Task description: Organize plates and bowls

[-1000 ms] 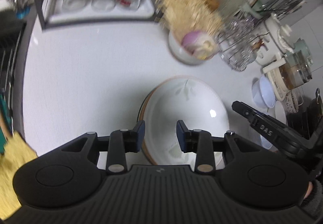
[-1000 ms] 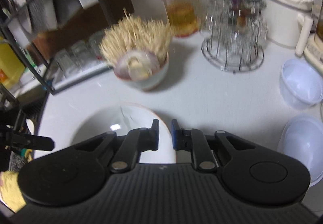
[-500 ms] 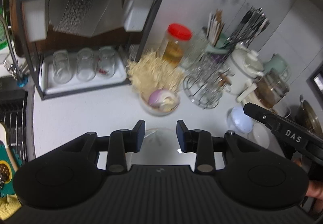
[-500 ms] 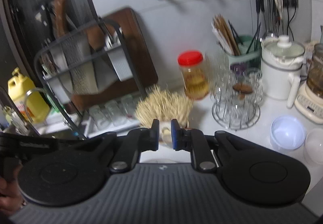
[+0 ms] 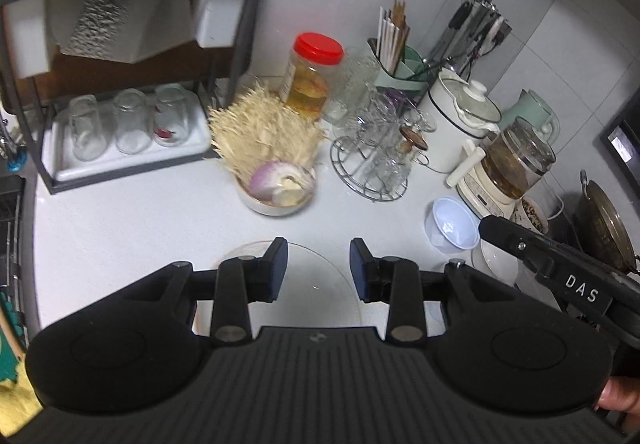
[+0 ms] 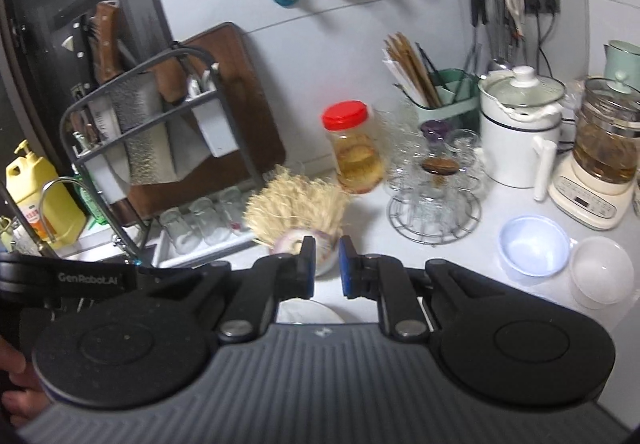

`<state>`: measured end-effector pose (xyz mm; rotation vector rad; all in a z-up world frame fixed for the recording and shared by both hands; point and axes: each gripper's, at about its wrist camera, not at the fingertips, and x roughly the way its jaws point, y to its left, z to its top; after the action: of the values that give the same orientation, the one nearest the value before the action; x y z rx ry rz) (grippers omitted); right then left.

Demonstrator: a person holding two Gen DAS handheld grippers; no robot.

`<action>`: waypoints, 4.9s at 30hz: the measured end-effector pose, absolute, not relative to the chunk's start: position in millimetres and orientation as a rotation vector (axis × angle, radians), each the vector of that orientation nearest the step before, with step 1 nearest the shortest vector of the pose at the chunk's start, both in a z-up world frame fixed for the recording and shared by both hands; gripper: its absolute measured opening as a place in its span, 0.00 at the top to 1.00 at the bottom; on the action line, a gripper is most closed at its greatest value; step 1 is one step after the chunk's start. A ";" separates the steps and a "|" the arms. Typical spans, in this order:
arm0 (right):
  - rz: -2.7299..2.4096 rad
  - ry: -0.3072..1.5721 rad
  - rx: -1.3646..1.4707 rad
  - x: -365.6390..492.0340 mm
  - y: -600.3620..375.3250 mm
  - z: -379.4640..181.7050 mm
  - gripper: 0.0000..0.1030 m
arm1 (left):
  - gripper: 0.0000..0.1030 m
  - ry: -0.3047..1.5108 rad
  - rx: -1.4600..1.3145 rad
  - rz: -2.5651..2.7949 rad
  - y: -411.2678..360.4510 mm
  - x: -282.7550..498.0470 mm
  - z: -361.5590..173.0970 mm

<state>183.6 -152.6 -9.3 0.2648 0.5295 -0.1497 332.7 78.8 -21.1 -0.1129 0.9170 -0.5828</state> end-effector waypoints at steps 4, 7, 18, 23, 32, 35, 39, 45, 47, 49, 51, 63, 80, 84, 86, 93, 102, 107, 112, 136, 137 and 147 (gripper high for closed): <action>-0.155 0.530 0.256 171.8 -181.8 -10.8 0.85 | 0.62 0.929 -0.118 -0.559 49.7 327.7 -29.9; -0.142 0.531 0.251 164.4 -205.2 -12.3 0.84 | 0.61 0.946 -0.093 -0.544 25.9 327.1 -40.8; -0.156 0.554 0.307 137.3 -280.7 -30.7 0.84 | 0.54 0.976 -0.053 -0.549 -54.9 314.3 -63.4; -0.174 0.586 0.340 122.4 -313.3 -44.0 0.76 | 0.52 0.990 -0.050 -0.574 -91.2 306.3 -82.5; -0.215 0.654 0.390 101.8 -361.2 -88.3 0.52 | 0.52 1.064 -0.016 -0.599 -143.2 299.8 -135.4; -0.214 0.695 0.431 101.7 -375.4 -109.8 0.52 | 0.52 1.101 -0.022 -0.618 -156.2 300.7 -149.1; -0.191 0.730 0.490 107.7 -385.1 -136.1 0.55 | 0.53 1.127 -0.002 -0.612 -171.3 303.1 -166.3; -0.183 0.772 0.548 120.4 -391.6 -164.0 0.70 | 0.53 1.154 0.053 -0.623 -192.1 302.7 -179.6; -0.176 0.777 0.555 123.5 -391.6 -168.0 0.70 | 0.56 1.155 0.084 -0.617 -197.4 301.6 -182.9; -0.171 0.784 0.552 127.4 -390.8 -170.9 0.74 | 0.62 1.167 0.097 -0.608 -200.6 303.3 -187.2; -0.167 0.795 0.549 130.2 -390.7 -174.9 0.77 | 0.70 1.173 0.097 -0.599 -201.8 306.5 -191.8; -0.119 0.807 0.537 143.9 -384.3 -172.5 0.83 | 0.85 1.193 0.056 -0.608 -194.6 319.8 -190.4; 0.040 0.832 0.438 202.8 -340.6 -167.6 0.83 | 0.85 1.171 -0.023 -0.438 -133.9 345.0 -180.2; 0.049 0.851 0.437 207.1 -337.1 -171.8 0.83 | 0.85 1.181 -0.025 -0.426 -128.4 347.4 -183.2; 0.049 0.856 0.431 209.1 -334.0 -172.7 0.83 | 0.85 1.183 -0.013 -0.421 -129.8 347.9 -184.8; 0.020 0.877 0.425 213.4 -331.7 -179.6 0.83 | 0.85 1.198 -0.020 -0.436 -131.2 351.9 -190.6; -0.023 0.866 0.410 211.8 -325.6 -176.3 0.81 | 0.83 1.196 -0.008 -0.399 -119.9 355.9 -186.0; -0.034 0.835 0.368 213.8 -320.6 -166.8 0.77 | 0.83 1.172 0.020 -0.371 -111.1 352.7 -177.3; -0.070 0.794 0.365 207.6 -323.5 -155.8 0.64 | 0.83 1.146 0.028 -0.360 -105.2 350.5 -157.1; -0.134 0.570 0.314 138.3 -322.9 -35.8 0.64 | 0.83 0.946 -0.039 -0.570 -121.2 288.3 -30.0; -0.135 0.567 0.316 135.4 -322.9 -32.8 0.64 | 0.83 0.938 -0.039 -0.575 -122.0 285.0 -26.0; -0.109 0.558 0.303 119.7 -318.8 -19.8 0.64 | 0.83 0.908 -0.055 -0.583 -123.2 258.6 -6.1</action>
<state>119.7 -318.8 -19.8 0.3029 0.5582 -0.1088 258.6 -123.2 -6.1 -0.0546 0.9080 -0.5834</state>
